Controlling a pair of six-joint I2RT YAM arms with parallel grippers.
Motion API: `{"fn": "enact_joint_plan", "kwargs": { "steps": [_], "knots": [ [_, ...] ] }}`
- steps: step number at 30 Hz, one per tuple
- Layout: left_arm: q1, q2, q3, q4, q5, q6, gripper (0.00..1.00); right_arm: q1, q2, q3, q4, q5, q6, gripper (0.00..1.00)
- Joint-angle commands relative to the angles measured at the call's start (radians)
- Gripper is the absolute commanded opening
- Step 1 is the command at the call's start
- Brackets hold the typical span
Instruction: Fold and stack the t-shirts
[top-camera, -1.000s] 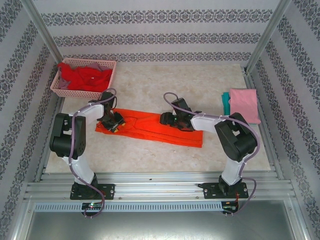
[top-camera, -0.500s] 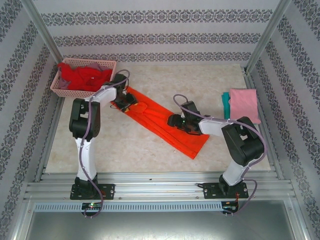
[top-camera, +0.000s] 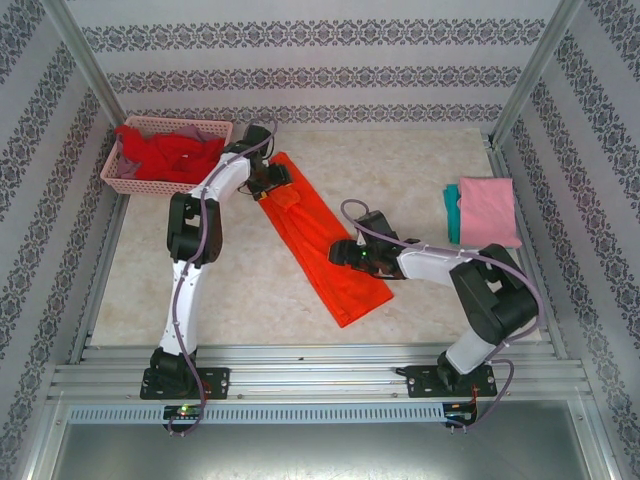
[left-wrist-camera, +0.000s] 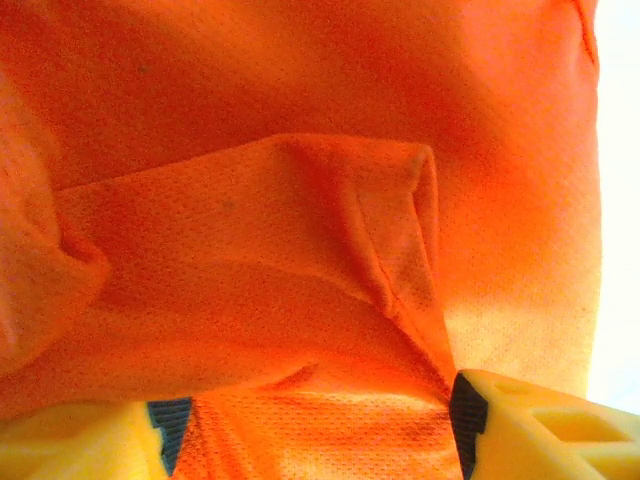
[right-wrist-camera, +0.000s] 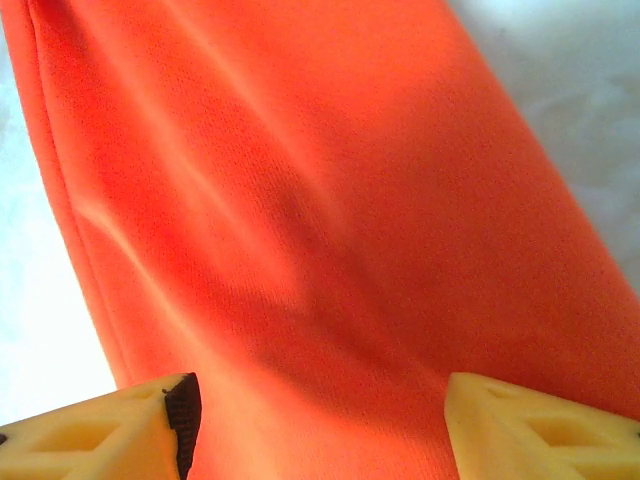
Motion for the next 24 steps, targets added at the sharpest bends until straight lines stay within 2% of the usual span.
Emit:
{"fn": "enact_joint_plan", "kwargs": {
  "steps": [1,5,10,16,19,24],
  "knots": [
    [-0.012,-0.106,-0.101,-0.009,-0.107,0.047,0.78,-0.01,-0.093,0.041,-0.083,0.073,-0.144,0.67],
    [-0.013,-0.303,-0.25,0.114,-0.124,0.038,0.87,-0.029,-0.055,0.155,-0.109,0.105,-0.261,0.69],
    [-0.012,-0.567,-0.474,0.219,-0.185,0.008,0.99,-0.026,0.126,0.388,-0.097,0.051,-0.295,0.68],
    [-0.012,-0.904,-0.859,0.32,-0.227,-0.057,1.0,0.011,0.376,0.716,-0.147,-0.037,-0.256,0.67],
    [-0.012,-1.054,-1.043,0.357,-0.2,-0.118,1.0,0.032,0.497,0.849,-0.164,-0.083,-0.228,0.66],
    [-0.024,-1.228,-1.28,0.387,-0.183,-0.202,1.0,0.053,0.706,1.088,-0.207,-0.141,-0.166,0.66]
  ]
}}
